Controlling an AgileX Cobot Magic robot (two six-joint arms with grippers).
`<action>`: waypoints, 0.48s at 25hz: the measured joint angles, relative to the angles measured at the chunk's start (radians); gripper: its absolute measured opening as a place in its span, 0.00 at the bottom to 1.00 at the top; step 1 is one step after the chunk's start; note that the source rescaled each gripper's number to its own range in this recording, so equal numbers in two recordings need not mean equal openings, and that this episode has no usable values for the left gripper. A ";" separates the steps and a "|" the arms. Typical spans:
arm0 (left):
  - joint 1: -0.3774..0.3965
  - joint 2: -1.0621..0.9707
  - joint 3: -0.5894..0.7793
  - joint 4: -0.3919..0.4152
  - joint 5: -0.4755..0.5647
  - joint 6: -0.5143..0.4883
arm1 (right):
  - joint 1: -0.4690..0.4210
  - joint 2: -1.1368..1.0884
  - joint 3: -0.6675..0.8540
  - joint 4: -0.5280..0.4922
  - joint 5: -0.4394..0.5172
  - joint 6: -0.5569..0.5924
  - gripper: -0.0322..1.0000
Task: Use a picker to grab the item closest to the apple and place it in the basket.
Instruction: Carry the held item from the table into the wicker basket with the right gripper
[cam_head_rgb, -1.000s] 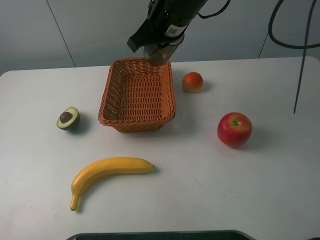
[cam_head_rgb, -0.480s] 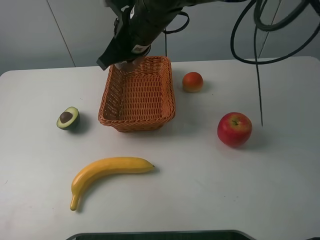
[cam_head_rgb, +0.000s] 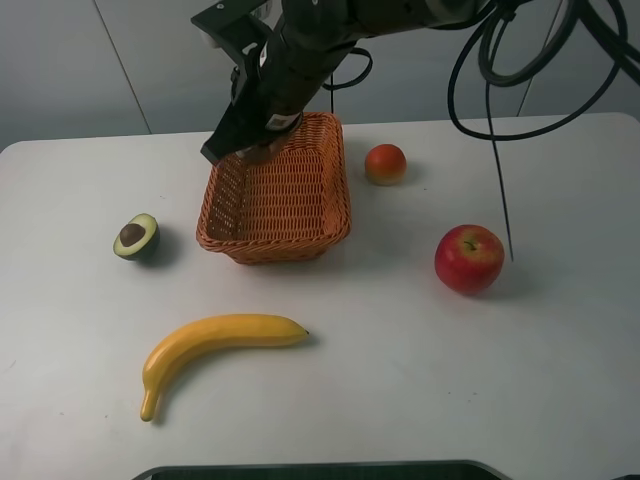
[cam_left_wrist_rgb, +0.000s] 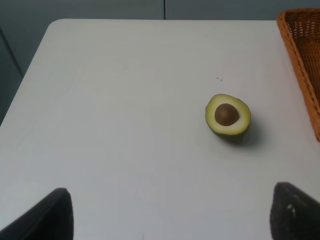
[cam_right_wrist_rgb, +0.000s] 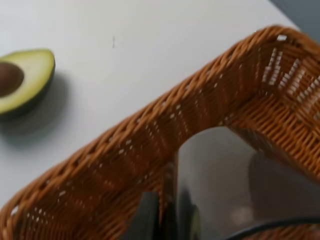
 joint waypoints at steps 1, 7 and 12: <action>0.000 0.000 0.000 0.000 0.000 0.000 | 0.000 0.002 0.000 -0.002 0.002 0.000 0.03; 0.000 0.000 0.000 0.000 0.000 0.000 | -0.006 0.005 0.000 -0.022 0.021 0.000 0.03; 0.000 0.000 0.000 0.000 0.000 0.000 | -0.011 0.027 0.000 -0.026 0.035 0.000 0.03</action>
